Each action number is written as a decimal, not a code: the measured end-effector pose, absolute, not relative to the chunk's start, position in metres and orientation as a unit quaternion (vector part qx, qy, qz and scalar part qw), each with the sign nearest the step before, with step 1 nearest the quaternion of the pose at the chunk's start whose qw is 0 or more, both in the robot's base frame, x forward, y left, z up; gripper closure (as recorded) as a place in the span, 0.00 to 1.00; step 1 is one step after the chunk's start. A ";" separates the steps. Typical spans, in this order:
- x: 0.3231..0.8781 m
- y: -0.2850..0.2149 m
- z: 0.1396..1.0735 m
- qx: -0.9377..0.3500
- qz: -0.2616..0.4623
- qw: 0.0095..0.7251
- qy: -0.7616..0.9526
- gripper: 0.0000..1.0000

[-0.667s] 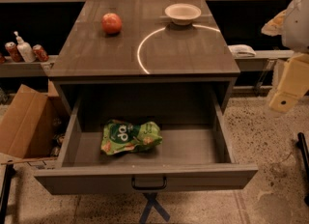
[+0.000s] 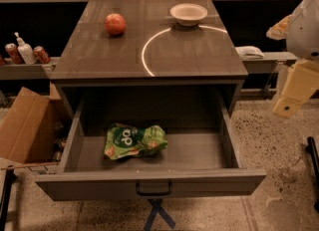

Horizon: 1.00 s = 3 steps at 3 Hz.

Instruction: Pick green rice chip bag from top drawer and place on counter

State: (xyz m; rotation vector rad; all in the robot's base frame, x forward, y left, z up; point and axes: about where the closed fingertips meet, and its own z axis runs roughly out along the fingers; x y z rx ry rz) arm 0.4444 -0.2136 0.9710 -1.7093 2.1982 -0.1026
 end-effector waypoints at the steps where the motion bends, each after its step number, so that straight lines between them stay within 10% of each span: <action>1: 0.455 -0.208 0.946 -0.608 -0.027 0.197 0.769 0.00; 3: 0.489 -0.153 0.850 -0.623 0.071 0.231 0.744 0.00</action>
Offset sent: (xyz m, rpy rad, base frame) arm 0.0533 0.0495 -0.1254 0.2457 0.0018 0.1232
